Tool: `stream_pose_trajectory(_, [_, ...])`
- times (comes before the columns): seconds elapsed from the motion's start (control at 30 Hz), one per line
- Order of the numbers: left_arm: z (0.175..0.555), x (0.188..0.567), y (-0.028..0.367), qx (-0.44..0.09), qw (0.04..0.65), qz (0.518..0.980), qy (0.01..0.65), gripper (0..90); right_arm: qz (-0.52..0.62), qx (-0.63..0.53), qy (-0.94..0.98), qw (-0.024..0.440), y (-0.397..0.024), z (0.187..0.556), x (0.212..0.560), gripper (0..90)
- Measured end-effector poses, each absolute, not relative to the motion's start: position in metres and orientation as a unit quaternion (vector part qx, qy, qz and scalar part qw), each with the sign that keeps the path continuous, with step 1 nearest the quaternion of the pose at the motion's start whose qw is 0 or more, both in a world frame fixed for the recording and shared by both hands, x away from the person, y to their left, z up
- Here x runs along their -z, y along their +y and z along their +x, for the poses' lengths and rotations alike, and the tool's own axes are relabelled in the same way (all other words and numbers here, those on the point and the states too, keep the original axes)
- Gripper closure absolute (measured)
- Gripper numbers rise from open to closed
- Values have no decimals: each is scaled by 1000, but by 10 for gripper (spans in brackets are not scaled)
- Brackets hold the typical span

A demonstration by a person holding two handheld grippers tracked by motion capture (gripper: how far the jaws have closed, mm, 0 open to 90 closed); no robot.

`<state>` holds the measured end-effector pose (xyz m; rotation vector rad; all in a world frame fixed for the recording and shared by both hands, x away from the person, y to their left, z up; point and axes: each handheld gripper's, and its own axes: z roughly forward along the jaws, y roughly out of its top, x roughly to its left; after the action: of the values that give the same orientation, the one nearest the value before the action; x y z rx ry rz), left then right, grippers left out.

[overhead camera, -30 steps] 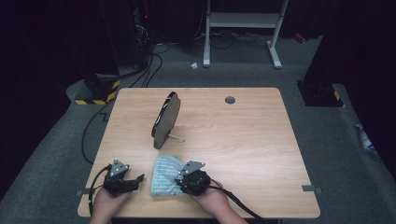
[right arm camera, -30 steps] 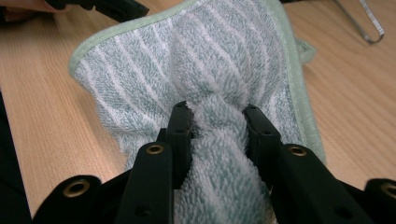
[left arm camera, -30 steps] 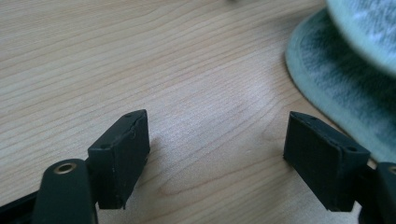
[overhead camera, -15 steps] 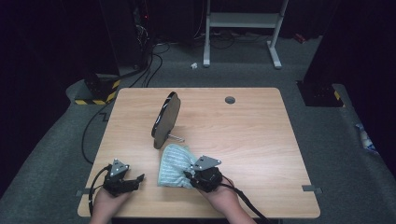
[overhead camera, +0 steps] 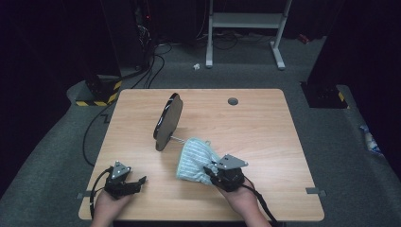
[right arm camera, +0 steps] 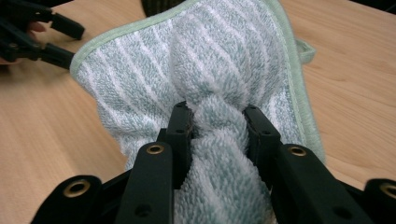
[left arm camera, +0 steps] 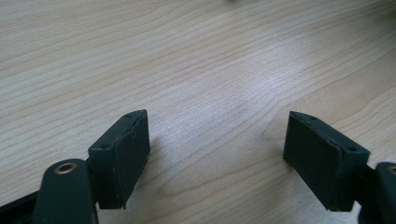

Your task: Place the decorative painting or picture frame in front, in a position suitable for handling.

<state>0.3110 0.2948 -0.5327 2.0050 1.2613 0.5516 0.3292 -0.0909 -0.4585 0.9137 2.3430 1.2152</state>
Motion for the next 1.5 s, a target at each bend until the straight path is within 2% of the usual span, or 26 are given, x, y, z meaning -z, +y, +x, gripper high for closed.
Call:
stream_pose_trajectory(0.67, [311,533,295,-213,347,772,487,232,393,-426,782,231,-165,341,448,677])
stream_pose_trajectory(0.93, [311,533,295,-213,348,772,488,232,428,-426,761,237,-191,344,449,676])
stream_pose_trajectory(1.3, [311,533,295,-214,347,772,487,235,451,-411,747,264,-213,346,447,673])
stream_pose_trajectory(1.5, [311,533,295,-214,347,772,487,235,472,-384,745,274,-222,353,461,672])
